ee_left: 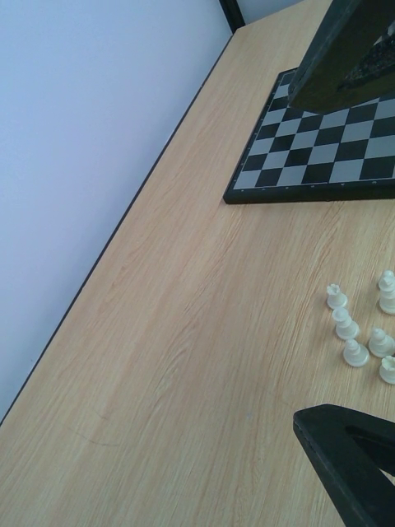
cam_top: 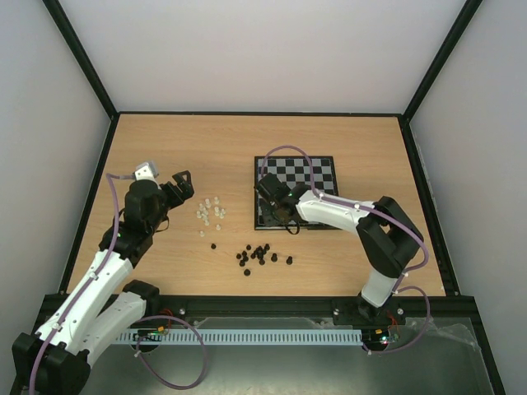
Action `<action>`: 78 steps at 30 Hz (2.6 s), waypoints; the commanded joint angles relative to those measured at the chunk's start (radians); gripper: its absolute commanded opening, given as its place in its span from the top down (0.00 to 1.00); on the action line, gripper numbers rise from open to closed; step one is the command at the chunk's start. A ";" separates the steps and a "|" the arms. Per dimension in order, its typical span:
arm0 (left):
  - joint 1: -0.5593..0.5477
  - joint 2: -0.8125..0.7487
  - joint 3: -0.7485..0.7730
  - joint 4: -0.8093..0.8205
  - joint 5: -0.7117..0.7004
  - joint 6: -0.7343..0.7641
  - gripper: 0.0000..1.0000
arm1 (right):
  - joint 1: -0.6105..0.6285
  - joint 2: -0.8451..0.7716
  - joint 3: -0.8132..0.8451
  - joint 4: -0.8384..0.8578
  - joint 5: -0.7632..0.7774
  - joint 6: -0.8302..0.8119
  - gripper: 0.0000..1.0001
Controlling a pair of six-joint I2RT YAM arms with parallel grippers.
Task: Set up the chess pieces on the board
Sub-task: Place the chess piece on the chessboard, then pick up the chess piece at the center of the board.
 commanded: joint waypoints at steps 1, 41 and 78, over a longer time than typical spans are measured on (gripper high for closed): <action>0.007 -0.005 0.017 -0.002 -0.006 0.012 0.01 | -0.005 0.021 -0.004 -0.013 0.008 -0.004 0.95; 0.010 0.005 0.011 0.015 0.055 0.015 0.01 | 0.001 -0.459 -0.243 0.132 -0.145 -0.013 0.01; 0.013 -0.073 -0.058 0.102 0.072 0.016 0.01 | 0.001 -0.668 -0.289 0.279 -0.400 0.141 0.01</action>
